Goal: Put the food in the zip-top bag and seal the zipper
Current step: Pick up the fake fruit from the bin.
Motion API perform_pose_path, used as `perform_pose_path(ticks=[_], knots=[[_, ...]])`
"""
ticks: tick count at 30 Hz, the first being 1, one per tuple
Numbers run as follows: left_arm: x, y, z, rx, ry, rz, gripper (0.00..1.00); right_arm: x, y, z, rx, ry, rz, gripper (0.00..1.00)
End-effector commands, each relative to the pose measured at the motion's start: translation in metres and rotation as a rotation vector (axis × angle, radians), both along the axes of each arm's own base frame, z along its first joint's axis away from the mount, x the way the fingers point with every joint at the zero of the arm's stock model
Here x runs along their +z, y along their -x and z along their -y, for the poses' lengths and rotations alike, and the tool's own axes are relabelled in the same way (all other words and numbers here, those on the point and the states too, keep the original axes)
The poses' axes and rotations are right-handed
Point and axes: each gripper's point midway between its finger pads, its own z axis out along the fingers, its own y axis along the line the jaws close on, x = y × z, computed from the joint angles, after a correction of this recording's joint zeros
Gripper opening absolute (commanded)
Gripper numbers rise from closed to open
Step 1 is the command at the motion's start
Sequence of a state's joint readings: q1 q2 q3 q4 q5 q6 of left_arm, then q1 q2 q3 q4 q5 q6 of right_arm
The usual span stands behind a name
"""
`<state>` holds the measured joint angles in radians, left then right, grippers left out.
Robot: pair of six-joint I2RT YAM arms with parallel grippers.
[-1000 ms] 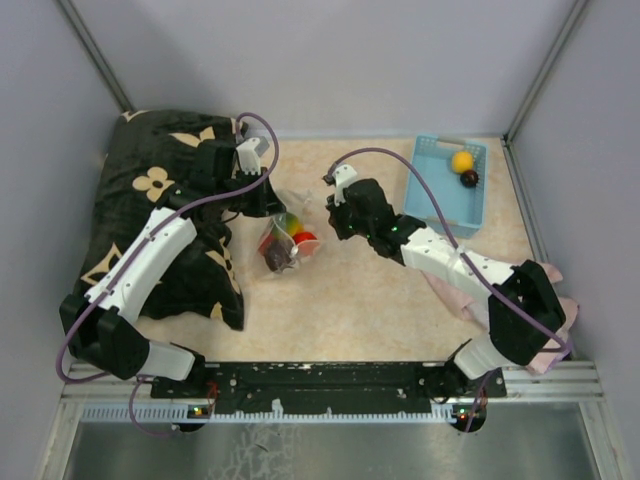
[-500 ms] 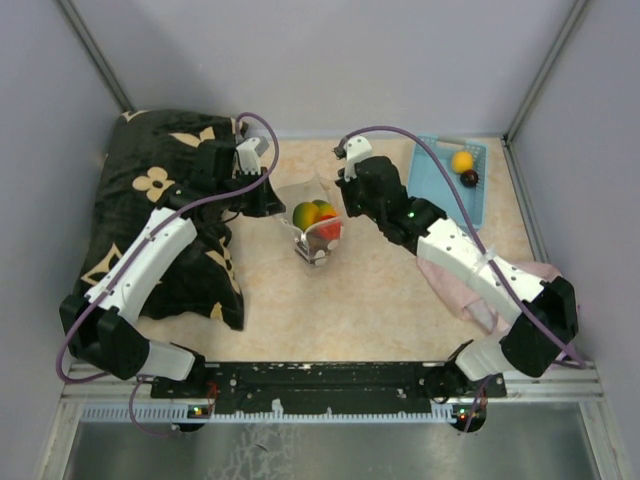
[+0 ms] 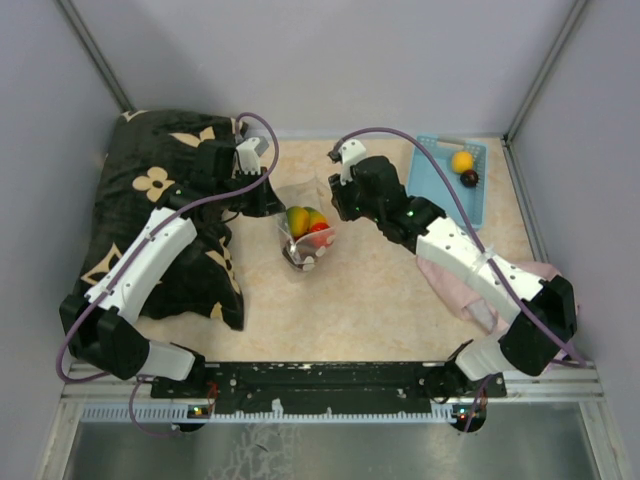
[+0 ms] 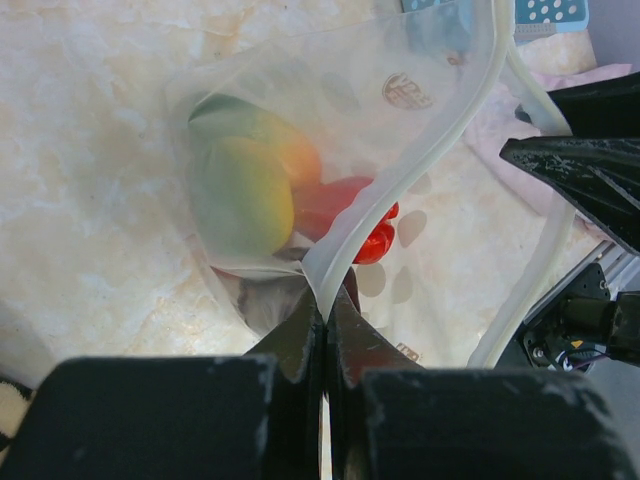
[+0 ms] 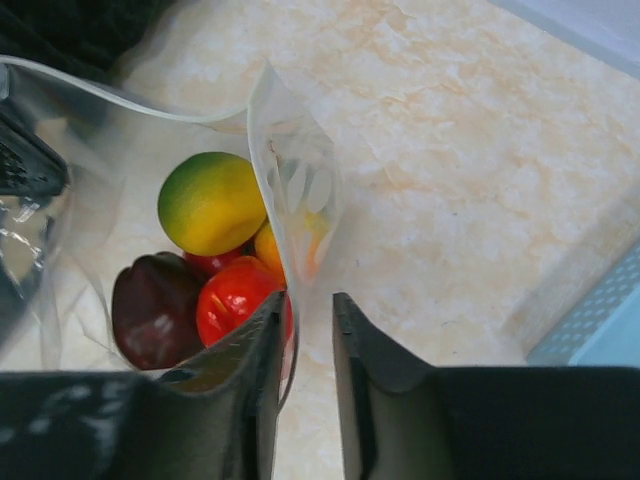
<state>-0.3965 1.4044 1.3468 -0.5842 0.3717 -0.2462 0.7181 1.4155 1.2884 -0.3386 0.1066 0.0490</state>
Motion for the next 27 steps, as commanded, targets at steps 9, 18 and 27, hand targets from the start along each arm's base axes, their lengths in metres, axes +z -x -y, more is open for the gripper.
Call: perform_pose_path(ticks=[9, 18, 27], knots=[[0.01, 0.0, 0.001, -0.009, 0.018, 0.029, 0.0, 0.065, 0.011, -0.008, 0.078, -0.122, 0.111, 0.54], [0.008, -0.001, 0.0, -0.007, 0.015, 0.026, 0.0, 0.087, -0.003, 0.036, -0.004, -0.117, 0.137, 0.66], [0.008, -0.001, 0.0, -0.007, 0.016, 0.027, 0.0, 0.078, -0.06, 0.131, -0.248, -0.12, 0.152, 0.72]])
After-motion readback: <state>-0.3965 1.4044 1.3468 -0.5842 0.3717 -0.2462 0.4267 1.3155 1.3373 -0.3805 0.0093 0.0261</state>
